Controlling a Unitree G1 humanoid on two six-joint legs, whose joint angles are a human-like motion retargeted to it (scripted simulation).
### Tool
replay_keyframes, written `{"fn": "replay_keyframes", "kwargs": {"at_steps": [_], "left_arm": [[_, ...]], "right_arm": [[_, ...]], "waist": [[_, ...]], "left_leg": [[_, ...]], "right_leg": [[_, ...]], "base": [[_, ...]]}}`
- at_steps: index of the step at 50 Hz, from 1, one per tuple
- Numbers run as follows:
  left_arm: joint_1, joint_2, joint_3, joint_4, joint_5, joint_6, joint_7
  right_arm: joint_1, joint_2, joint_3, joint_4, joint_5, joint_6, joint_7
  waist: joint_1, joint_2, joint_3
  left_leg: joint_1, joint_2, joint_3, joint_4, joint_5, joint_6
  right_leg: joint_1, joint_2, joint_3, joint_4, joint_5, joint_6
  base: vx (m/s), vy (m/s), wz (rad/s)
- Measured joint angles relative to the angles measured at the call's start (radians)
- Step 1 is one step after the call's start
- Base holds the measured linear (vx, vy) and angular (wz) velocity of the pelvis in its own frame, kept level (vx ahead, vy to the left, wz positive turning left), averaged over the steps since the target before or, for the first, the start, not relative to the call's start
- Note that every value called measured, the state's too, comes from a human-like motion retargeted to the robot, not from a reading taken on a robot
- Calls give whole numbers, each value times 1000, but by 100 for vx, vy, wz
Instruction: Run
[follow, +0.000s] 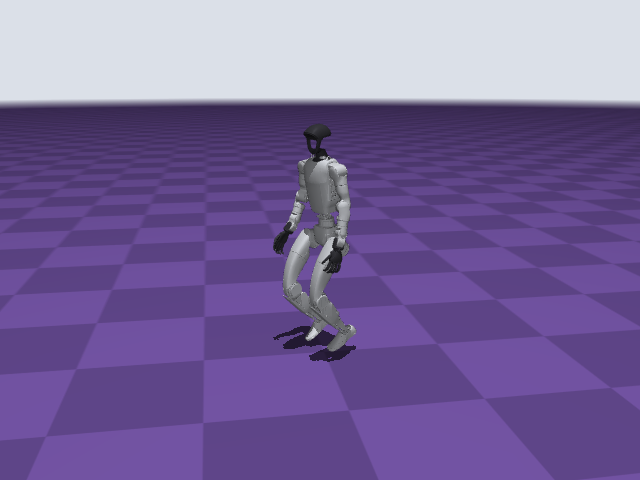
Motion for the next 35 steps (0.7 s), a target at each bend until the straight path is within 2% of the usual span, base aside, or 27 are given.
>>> {"fn": "replay_keyframes", "kwargs": {"at_steps": [4,8,10,14,15,17,20,24,27,31,35], "left_arm": [[22,17,3,-2,10,-8,-28],[30,40,10,11,22,-9,-55],[33,47,13,21,23,-6,-56],[14,63,18,51,37,14,-17],[1,65,21,63,44,23,-2],[-36,59,36,86,49,35,18],[-32,44,46,77,39,33,28],[0,28,38,18,23,17,8],[18,31,26,-42,23,0,-7],[27,51,8,-124,32,-19,-17],[13,79,-1,-184,49,-31,-23]], "right_arm": [[23,-14,7,-26,5,-13,32],[20,-29,1,-54,2,-26,41],[13,-31,-2,-60,-5,-30,38],[-28,-28,0,-42,-74,-16,7],[-45,-25,-2,-27,-94,-8,-5],[-85,-10,-13,18,-109,2,-25],[-75,6,-21,51,-96,6,-30],[-24,11,-25,54,-52,6,-2],[7,3,-26,46,-34,5,23],[30,-13,-33,33,-43,-1,47],[35,-34,-41,40,-59,-5,55]], "waist": [[13,5,-17],[22,3,-20],[26,-2,-13],[29,-15,26],[28,-17,41],[20,-26,72],[14,-21,70],[17,-11,37],[17,-9,15],[16,-11,-4],[9,-18,-9]], "left_leg": [[-14,-11,-8,-12,28,-8],[-16,-21,-8,14,-74,23],[-23,-28,-6,71,-174,52],[-49,-26,14,240,-465,144],[-52,-20,23,274,-513,157],[-36,-11,38,284,-539,175],[4,-12,31,215,-479,160],[42,-21,9,89,-228,64],[47,-27,3,19,-118,23],[54,-44,-2,-46,-85,10],[69,-55,-8,-63,-176,41]], "right_leg": [[14,-3,-4,-32,25,3],[35,4,6,-33,-44,-16],[37,11,15,11,-141,-38],[23,8,8,176,-441,-111],[21,2,-1,213,-487,-124],[34,3,1,228,-499,-122],[69,13,7,157,-425,-107],[98,2,-7,37,-215,-61],[94,-15,-21,-11,-115,-35],[85,-40,-34,-44,-80,-27],[81,-45,-34,-42,-155,-41]], "base": [[0,0,0],[0,0,0],[-3,-1,-5],[-1,0,-2],[0,0,0],[-1,0,9],[0,0,0],[0,0,0],[0,0,14],[-1,0,22],[0,0,4]]}}
